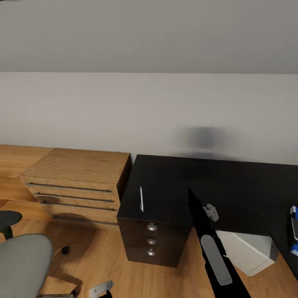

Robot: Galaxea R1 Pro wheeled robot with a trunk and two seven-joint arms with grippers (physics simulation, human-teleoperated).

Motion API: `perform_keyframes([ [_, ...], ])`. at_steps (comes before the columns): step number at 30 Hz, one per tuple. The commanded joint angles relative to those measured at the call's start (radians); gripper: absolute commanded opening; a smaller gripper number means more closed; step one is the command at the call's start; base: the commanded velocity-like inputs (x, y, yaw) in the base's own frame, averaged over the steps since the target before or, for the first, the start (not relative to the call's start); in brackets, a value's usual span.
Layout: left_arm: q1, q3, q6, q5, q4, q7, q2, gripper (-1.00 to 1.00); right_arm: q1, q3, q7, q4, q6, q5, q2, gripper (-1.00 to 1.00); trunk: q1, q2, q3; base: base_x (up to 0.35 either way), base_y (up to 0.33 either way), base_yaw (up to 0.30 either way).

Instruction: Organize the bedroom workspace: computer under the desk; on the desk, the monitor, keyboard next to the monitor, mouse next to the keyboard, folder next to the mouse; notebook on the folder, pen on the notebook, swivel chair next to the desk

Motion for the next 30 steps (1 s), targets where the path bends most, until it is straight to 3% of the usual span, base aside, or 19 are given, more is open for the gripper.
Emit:
perform_keyframes([
  [1, -0.002, -0.013, -0.025, 0.011, -0.001, 0.005, 0.002, 1.00, 0.000, 0.010, -0.019, -0.001, -0.006, -0.005, 0.000, 1.00, 0.000, -0.001, -0.001, 0.134, 0.315, 0.258],
  [10, -0.002, -0.049, -0.055, 0.011, -0.002, 0.006, 0.001, 1.00, 0.000, 0.057, -0.071, -0.002, -0.005, 0.101, 0.000, 1.00, 0.000, -0.001, 0.002, 0.125, 0.181, 0.253],
  [18, -0.002, -0.068, -0.057, 0.011, -0.002, 0.007, 0.001, 1.00, 0.000, 0.060, -0.073, -0.004, 0.000, 0.122, -0.004, 1.00, 0.000, -0.001, 0.003, 0.011, 0.011, 0.050],
  [21, -0.002, -0.104, -0.058, 0.010, -0.010, 0.007, 0.000, 1.00, -0.001, 0.083, -0.135, -0.009, 0.022, 0.168, -0.005, 1.00, 0.000, -0.001, 0.003, 0.001, 0.001, 0.004],
  [22, -0.002, -0.115, -0.057, 0.010, -0.026, 0.007, 0.000, 1.00, -0.003, 0.106, -0.191, -0.009, 0.038, 0.210, -0.005, 1.00, 0.000, -0.001, 0.003, 0.000, 0.000, 0.002],
  [24, -0.002, -0.126, -0.053, 0.010, -0.103, 0.013, 0.001, 1.00, -0.013, 0.162, -0.344, -0.008, 0.069, 0.321, -0.001, 1.00, 0.000, -0.001, 0.003, 0.000, 0.000, 0.001],
  [25, -0.002, -0.128, -0.022, 0.009, -0.195, 0.026, 0.006, 1.00, -0.039, 0.205, -0.451, -0.006, 0.082, 0.394, 0.003, 1.00, 0.000, -0.001, 0.003, 0.000, 0.000, 0.000],
  [26, -0.002, -0.129, -0.001, 0.009, -0.230, 0.034, 0.008, 1.00, -0.052, 0.219, -0.477, -0.004, 0.085, 0.411, 0.006, 1.00, 0.000, -0.001, 0.003, 0.000, 0.000, 0.000],
  [28, -0.002, -0.125, 0.119, 0.010, -0.380, 0.089, 0.032, 1.00, -0.117, 0.262, -0.544, 0.015, 0.108, 0.452, 0.012, 1.00, 0.000, -0.001, 0.003, 0.000, 0.000, 0.000],
  [30, -0.002, -0.117, 0.228, 0.014, -0.535, 0.162, 0.065, 1.00, -0.194, 0.279, -0.571, 0.054, 0.229, 0.467, 0.013, 1.00, 0.000, -0.001, 0.003, 0.000, 0.000, 0.000],
])
